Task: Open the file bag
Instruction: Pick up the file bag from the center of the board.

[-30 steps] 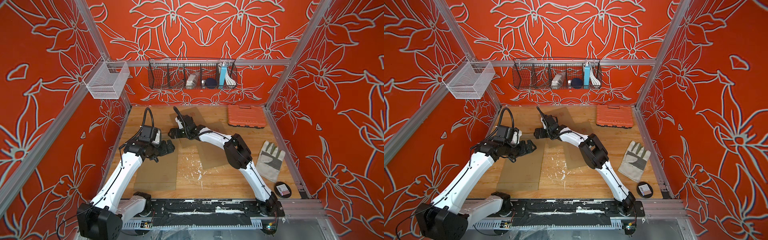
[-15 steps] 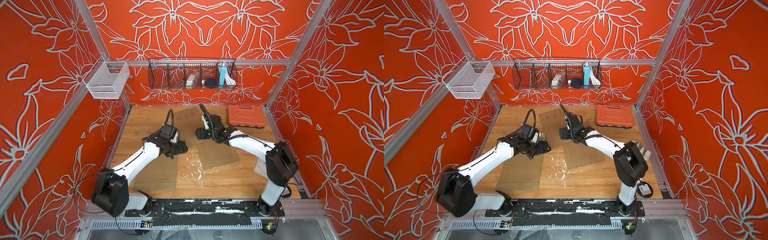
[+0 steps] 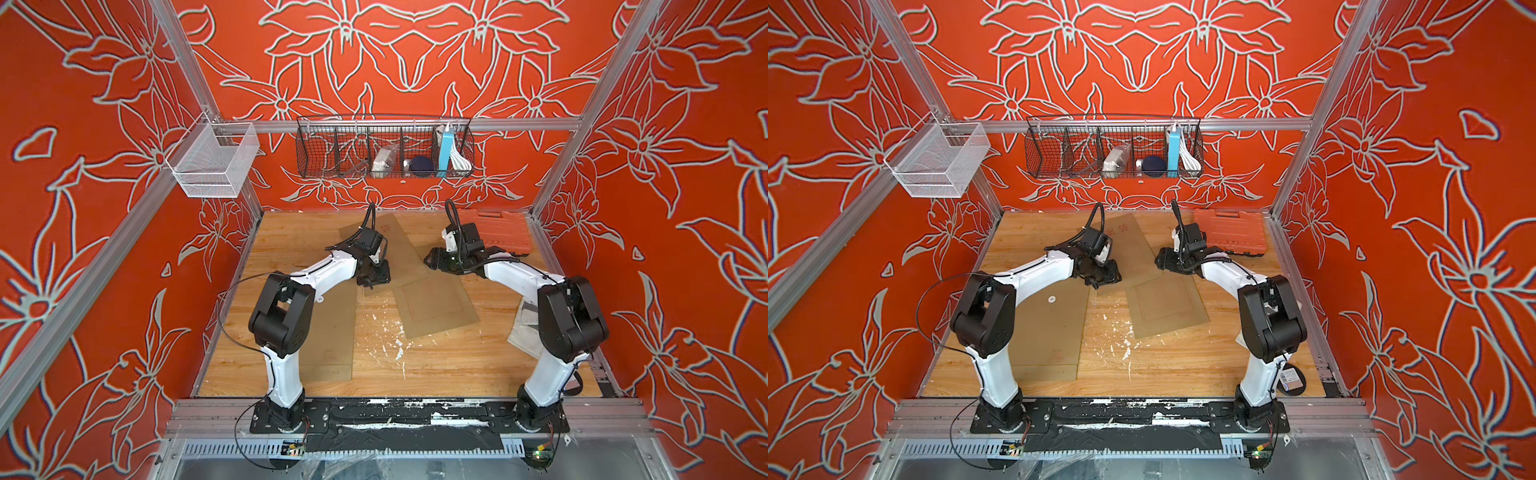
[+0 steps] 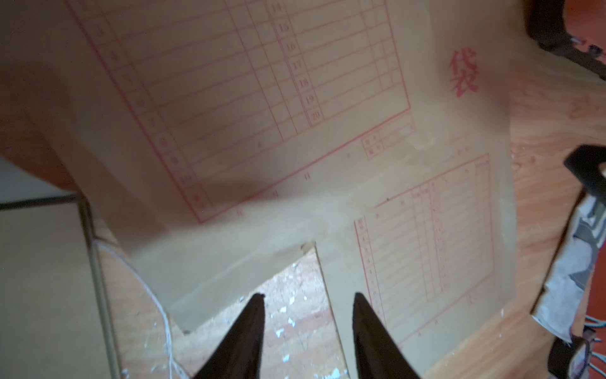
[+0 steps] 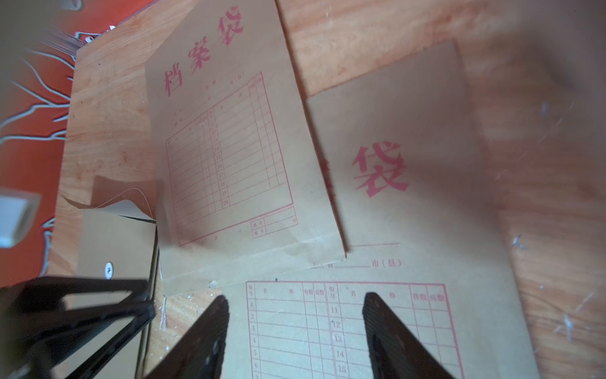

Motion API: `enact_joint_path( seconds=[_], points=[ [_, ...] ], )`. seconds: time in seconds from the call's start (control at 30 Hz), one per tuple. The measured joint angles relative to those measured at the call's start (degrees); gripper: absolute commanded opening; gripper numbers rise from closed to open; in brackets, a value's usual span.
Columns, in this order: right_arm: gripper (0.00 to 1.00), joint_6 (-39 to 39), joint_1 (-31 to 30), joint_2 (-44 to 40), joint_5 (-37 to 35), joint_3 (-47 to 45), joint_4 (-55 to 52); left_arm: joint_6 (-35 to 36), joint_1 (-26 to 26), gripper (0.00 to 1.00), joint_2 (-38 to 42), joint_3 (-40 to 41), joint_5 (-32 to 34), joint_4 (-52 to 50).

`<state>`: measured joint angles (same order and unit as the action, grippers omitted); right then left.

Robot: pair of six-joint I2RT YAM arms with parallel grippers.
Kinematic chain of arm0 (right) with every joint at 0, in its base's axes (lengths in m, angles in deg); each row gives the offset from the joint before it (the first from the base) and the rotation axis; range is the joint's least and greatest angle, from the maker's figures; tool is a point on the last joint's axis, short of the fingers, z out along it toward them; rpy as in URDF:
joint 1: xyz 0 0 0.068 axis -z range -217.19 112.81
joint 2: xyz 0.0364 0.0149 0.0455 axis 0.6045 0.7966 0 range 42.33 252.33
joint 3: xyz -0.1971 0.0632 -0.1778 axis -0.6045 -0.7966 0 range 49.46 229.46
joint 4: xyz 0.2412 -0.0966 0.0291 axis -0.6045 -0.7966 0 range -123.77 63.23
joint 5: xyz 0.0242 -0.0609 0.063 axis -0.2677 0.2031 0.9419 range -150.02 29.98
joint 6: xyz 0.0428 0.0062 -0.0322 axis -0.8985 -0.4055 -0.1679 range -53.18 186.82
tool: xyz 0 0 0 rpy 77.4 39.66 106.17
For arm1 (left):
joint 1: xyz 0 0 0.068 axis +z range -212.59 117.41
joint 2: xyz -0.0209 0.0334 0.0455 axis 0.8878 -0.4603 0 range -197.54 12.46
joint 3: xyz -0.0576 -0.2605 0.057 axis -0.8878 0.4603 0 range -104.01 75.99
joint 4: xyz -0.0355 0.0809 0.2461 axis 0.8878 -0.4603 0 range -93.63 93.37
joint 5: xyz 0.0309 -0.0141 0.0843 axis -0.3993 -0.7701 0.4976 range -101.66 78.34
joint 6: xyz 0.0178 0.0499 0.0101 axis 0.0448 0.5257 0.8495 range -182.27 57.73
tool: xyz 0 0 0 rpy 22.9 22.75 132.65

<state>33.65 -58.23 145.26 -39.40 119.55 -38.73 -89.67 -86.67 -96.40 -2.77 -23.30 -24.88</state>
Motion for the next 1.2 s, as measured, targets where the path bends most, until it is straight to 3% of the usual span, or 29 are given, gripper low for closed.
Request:
enact_joint_path(
  seconds=[0.2, 0.57, 1.2],
  points=[
    [0.63, -1.9, 2.6, 4.7, 6.3, 0.0, 0.1, 1.0, -0.2, 0.37, -2.6, -0.7, 2.6, -1.6],
    [0.62, -3.7, 3.6, 10.4, 11.1, 3.7, 0.2, 2.4, -1.5, 0.31, -3.3, -0.7, 7.5, -3.0],
    [0.62, -8.1, 3.8, 14.5, 17.1, 4.3, 4.9, 3.3, -2.1, 0.23, -4.9, 0.3, 8.6, -3.1]
  ],
)
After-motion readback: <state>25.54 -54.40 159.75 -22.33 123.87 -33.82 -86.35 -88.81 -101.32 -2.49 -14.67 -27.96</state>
